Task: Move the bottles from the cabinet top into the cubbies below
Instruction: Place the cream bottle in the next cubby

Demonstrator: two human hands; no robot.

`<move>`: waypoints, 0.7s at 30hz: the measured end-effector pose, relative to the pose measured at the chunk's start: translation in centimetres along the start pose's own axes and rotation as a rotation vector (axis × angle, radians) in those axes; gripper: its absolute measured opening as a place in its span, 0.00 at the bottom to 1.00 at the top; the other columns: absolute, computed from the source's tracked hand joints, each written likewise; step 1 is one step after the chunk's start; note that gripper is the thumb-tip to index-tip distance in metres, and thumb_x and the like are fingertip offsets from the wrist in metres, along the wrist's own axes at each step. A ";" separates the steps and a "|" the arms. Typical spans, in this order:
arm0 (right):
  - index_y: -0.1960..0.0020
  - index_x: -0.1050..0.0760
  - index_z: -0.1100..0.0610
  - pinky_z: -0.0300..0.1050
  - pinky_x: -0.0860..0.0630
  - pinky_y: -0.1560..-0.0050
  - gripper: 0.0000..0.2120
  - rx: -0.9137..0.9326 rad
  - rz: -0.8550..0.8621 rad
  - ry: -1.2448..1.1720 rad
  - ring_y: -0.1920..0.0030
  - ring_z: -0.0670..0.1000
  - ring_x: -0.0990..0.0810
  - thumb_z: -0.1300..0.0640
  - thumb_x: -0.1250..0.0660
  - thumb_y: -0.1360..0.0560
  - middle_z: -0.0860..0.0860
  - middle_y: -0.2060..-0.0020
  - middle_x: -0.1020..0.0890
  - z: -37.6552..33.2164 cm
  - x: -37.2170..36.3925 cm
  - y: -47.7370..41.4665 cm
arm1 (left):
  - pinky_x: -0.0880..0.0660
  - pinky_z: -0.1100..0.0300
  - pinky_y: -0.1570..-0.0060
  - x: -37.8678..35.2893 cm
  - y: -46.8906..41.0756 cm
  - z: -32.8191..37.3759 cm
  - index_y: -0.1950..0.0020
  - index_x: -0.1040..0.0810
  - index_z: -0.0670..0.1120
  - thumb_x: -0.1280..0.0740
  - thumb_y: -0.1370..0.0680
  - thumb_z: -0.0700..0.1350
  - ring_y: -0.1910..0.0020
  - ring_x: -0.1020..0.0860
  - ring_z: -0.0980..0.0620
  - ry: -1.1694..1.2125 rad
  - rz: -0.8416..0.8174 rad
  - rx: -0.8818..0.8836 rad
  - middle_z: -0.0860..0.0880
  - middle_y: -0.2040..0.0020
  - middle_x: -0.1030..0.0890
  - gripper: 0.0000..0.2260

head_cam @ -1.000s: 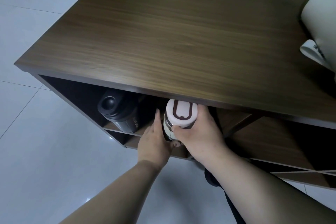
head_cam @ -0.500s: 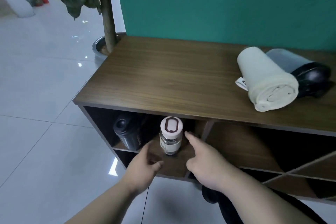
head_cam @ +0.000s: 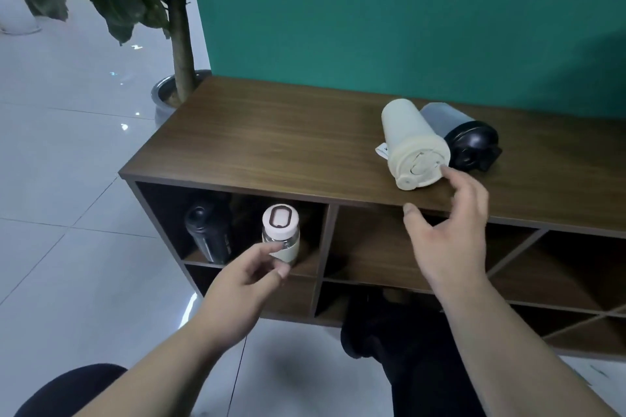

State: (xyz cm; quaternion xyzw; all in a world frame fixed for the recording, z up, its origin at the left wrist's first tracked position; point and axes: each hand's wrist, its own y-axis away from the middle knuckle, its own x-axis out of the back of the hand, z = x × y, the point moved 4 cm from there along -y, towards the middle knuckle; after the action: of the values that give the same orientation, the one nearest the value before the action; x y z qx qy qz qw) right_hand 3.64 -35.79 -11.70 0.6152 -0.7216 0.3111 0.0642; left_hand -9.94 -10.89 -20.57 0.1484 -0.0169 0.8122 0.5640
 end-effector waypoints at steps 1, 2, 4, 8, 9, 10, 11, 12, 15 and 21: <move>0.26 0.35 0.48 0.52 0.35 0.25 0.36 0.009 0.020 0.037 0.24 0.51 0.37 0.55 0.24 0.29 0.44 0.27 0.35 0.3 -0.4 -0.7 | 0.22 0.41 0.37 -0.3 -0.5 0.0 0.42 0.18 0.65 0.27 0.22 0.51 0.49 0.17 0.46 0.014 -0.007 -0.001 0.53 0.52 0.14 0.11; 0.24 0.38 0.48 0.53 0.37 0.24 0.40 0.021 0.023 0.087 0.22 0.53 0.41 0.51 0.23 0.30 0.48 0.24 0.38 0.4 -1.1 -1.3 | 0.22 0.43 0.37 -0.7 -1.1 0.1 0.42 0.18 0.65 0.27 0.23 0.51 0.50 0.17 0.48 0.025 -0.019 -0.004 0.53 0.52 0.14 0.11; 0.22 0.42 0.46 0.57 0.39 0.23 0.45 0.075 0.016 0.236 0.20 0.56 0.45 0.44 0.22 0.32 0.53 0.21 0.42 0.3 -2.7 -2.5 | 0.22 0.45 0.38 -1.5 -2.3 0.4 0.43 0.17 0.63 0.27 0.24 0.53 0.52 0.17 0.52 0.049 -0.063 -0.017 0.52 0.52 0.14 0.11; 0.21 0.44 0.48 0.63 0.39 0.23 0.48 0.151 0.078 0.391 0.22 0.63 0.44 0.40 0.23 0.32 0.58 0.20 0.43 -0.3 -5.3 -4.7 | 0.22 0.51 0.40 -2.9 -4.2 0.7 0.45 0.15 0.58 0.27 0.21 0.44 0.54 0.17 0.56 0.030 -0.147 -0.018 0.56 0.55 0.13 0.09; 0.21 0.45 0.50 0.63 0.39 0.23 0.48 0.153 0.099 0.392 0.22 0.63 0.44 0.41 0.23 0.32 0.59 0.21 0.43 -0.4 -5.6 -5.2 | 0.22 0.50 0.40 -3.2 -4.5 0.6 0.46 0.15 0.59 0.26 0.22 0.46 0.55 0.17 0.56 0.034 -0.156 -0.014 0.58 0.56 0.14 0.08; 0.21 0.45 0.50 0.64 0.38 0.24 0.48 0.153 0.116 0.388 0.22 0.63 0.42 0.44 0.22 0.31 0.60 0.21 0.42 -0.4 -5.8 -5.7 | 0.22 0.49 0.40 -3.4 -4.8 0.6 0.47 0.15 0.60 0.26 0.25 0.50 0.55 0.17 0.56 0.045 -0.166 -0.006 0.60 0.57 0.14 0.08; 0.21 0.45 0.51 0.64 0.35 0.26 0.47 0.156 0.131 0.383 0.23 0.63 0.40 0.46 0.23 0.31 0.60 0.22 0.40 -0.4 -6.0 -5.9 | 0.21 0.48 0.39 -3.6 -5.0 0.6 0.47 0.16 0.62 0.27 0.27 0.53 0.55 0.17 0.56 0.047 -0.180 -0.004 0.60 0.58 0.15 0.10; 0.21 0.45 0.50 0.64 0.32 0.28 0.46 0.165 0.146 0.377 0.25 0.62 0.37 0.48 0.23 0.31 0.60 0.24 0.38 -0.4 -6.1 -5.9 | 0.21 0.47 0.39 -3.7 -5.1 0.6 0.48 0.16 0.64 0.29 0.29 0.56 0.55 0.18 0.56 0.047 -0.191 -0.006 0.60 0.58 0.15 0.11; 0.23 0.45 0.49 0.63 0.27 0.32 0.45 0.228 0.198 0.356 0.30 0.62 0.32 0.50 0.23 0.33 0.60 0.29 0.33 -0.7 -5.6 -5.1 | 0.21 0.48 0.40 -4.1 -5.5 0.7 0.48 0.17 0.64 0.30 0.28 0.53 0.55 0.18 0.57 0.017 -0.218 -0.041 0.61 0.58 0.15 0.10; 0.24 0.43 0.53 0.35 0.31 0.31 0.47 0.310 0.083 0.058 0.30 0.45 0.35 0.55 0.24 0.37 0.51 0.31 0.39 -1.2 0.3 -2.1 | 0.22 0.64 0.45 -5.1 -5.0 2.7 0.43 0.18 0.68 0.27 0.24 0.43 0.47 0.17 0.57 0.116 -0.062 -0.234 0.55 0.44 0.15 0.19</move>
State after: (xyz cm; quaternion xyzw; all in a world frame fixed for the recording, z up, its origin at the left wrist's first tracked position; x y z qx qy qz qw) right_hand 5.16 -35.47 -9.84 0.5781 -0.6876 0.4387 -0.0238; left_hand -3.10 -14.26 -20.04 0.0349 -0.0744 0.7941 0.6022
